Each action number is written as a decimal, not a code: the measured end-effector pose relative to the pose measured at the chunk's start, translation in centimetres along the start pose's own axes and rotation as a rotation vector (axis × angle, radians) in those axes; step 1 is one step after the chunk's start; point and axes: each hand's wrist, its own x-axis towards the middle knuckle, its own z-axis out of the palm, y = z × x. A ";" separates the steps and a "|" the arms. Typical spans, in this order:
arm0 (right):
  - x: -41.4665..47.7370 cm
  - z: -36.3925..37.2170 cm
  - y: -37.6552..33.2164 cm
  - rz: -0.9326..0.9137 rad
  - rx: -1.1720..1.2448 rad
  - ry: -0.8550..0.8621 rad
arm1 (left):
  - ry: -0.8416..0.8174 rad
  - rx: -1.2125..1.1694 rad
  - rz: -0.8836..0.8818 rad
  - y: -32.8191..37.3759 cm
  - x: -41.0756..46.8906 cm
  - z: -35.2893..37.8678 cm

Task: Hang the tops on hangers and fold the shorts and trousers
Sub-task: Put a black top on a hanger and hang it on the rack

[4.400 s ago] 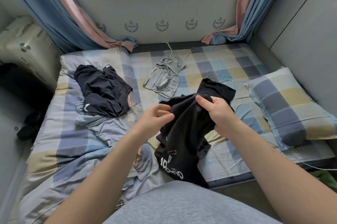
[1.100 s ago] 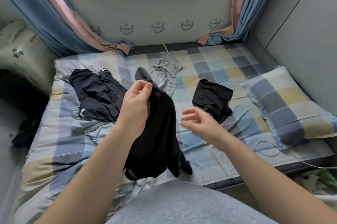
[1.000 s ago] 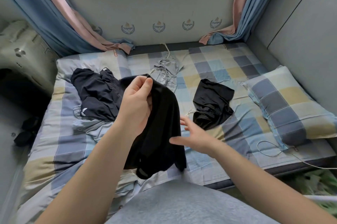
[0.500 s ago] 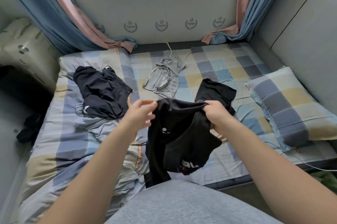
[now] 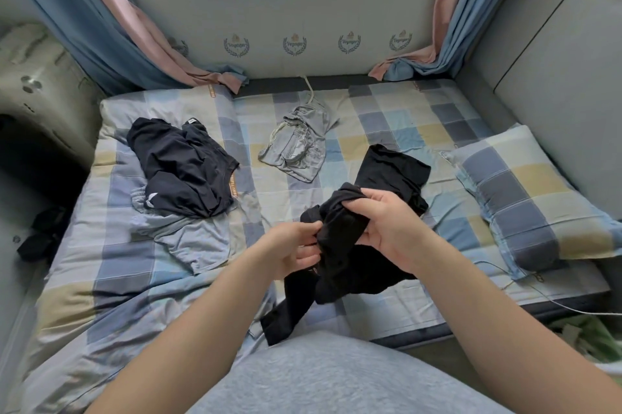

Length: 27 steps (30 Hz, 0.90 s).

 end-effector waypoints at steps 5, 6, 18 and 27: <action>-0.9 -1.9 3.4 0.199 -0.083 0.244 | 0.163 -0.489 0.299 1.3 0.4 -0.6; -1.1 -2.3 4.4 0.299 -0.133 0.272 | 0.122 -0.541 0.341 1.8 0.0 -0.9; 0.4 -1.3 5.6 -0.074 -0.653 0.156 | -0.093 0.107 0.470 4.5 -7.8 -1.5; 3.6 2.9 5.1 -0.290 -0.925 0.149 | 0.105 0.594 0.790 4.7 -9.2 -2.3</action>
